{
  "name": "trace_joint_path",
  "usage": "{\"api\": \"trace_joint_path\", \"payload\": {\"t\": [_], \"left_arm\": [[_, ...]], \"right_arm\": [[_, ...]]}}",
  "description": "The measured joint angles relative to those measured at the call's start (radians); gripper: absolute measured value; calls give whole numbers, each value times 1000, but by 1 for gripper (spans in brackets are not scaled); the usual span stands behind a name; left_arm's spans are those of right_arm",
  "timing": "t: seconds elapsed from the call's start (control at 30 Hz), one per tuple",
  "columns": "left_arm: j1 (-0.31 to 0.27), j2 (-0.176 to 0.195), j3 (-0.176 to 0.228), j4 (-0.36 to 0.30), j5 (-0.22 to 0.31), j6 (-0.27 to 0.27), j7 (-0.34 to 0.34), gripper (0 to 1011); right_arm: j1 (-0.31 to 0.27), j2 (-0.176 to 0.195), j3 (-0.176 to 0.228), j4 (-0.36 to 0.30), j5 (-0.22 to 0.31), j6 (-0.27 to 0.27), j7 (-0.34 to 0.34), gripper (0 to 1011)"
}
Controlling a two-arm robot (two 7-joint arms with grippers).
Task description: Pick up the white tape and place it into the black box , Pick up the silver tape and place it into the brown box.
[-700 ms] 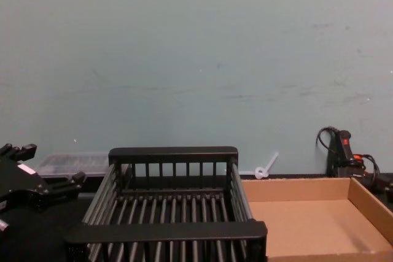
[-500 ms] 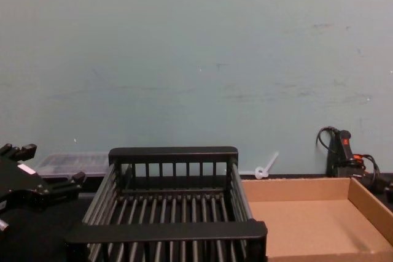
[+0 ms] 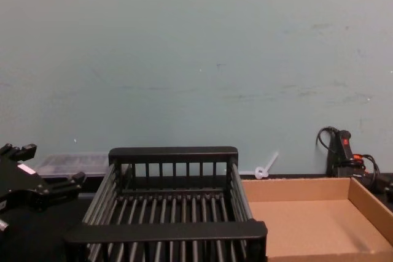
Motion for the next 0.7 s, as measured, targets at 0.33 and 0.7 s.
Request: {"api": "trace_joint_path", "payload": {"t": [0.33, 0.7], "left_arm": [[0, 0, 0, 0, 0, 0, 0, 1001], [0, 0, 0, 0, 0, 0, 0, 1001]], "right_arm": [[0, 0, 0, 0, 0, 0, 0, 1002], [0, 0, 0, 0, 0, 0, 0, 1002]]}}
